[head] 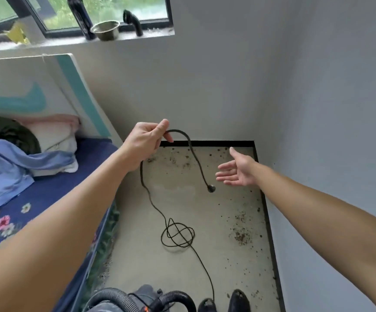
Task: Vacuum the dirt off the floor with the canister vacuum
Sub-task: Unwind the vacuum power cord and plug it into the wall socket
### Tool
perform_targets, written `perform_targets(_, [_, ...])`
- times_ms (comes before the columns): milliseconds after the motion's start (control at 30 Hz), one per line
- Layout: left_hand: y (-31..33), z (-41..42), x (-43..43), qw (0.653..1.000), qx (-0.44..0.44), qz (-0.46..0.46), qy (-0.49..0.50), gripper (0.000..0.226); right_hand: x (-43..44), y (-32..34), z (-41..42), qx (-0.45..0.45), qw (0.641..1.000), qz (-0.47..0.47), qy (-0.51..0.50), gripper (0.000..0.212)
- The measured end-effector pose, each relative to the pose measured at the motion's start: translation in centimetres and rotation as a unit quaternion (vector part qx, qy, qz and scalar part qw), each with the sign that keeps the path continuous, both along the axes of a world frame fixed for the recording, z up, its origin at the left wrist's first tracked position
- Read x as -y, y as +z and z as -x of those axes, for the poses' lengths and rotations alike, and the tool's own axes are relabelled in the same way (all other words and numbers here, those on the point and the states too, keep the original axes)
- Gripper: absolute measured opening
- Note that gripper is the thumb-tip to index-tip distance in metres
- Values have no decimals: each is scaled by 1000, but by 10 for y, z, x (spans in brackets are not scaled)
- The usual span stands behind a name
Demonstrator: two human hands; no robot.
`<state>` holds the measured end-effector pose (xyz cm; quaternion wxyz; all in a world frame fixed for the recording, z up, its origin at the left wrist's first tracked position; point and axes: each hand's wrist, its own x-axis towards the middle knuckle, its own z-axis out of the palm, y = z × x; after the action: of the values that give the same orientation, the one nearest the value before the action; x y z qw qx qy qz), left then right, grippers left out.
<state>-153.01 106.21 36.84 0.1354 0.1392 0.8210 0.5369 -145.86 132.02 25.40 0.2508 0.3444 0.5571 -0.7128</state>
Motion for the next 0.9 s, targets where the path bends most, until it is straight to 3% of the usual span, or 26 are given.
perform_targets(67, [-1, 6, -8, 999, 13, 38, -14, 53, 3, 5, 23, 2, 989, 140, -36, 84])
perform_targets(200, [-5, 27, -23, 994, 38, 90, -54, 51, 12, 9, 73, -18, 947, 284, -146, 67])
perform_targets(267, [-9, 48, -30, 988, 39, 126, -84, 44, 7, 12, 105, -32, 925, 287, -248, 57])
perform_targets(367, [-23, 96, -35, 975, 49, 187, -114, 41, -22, 0, 156, -28, 898, 250, -362, 27])
perform_targets(533, [-49, 191, -39, 960, 57, 243, -125, 44, -90, -69, 193, 94, 902, 121, -403, 7])
perform_targets(700, [-78, 277, -73, 951, 75, 260, -147, 43, -122, -122, 196, 188, 876, 103, -431, 30])
perform_targets(900, [-113, 342, -151, 927, 113, 292, -206, 40, -155, -156, 228, 173, 844, 172, -477, 44])
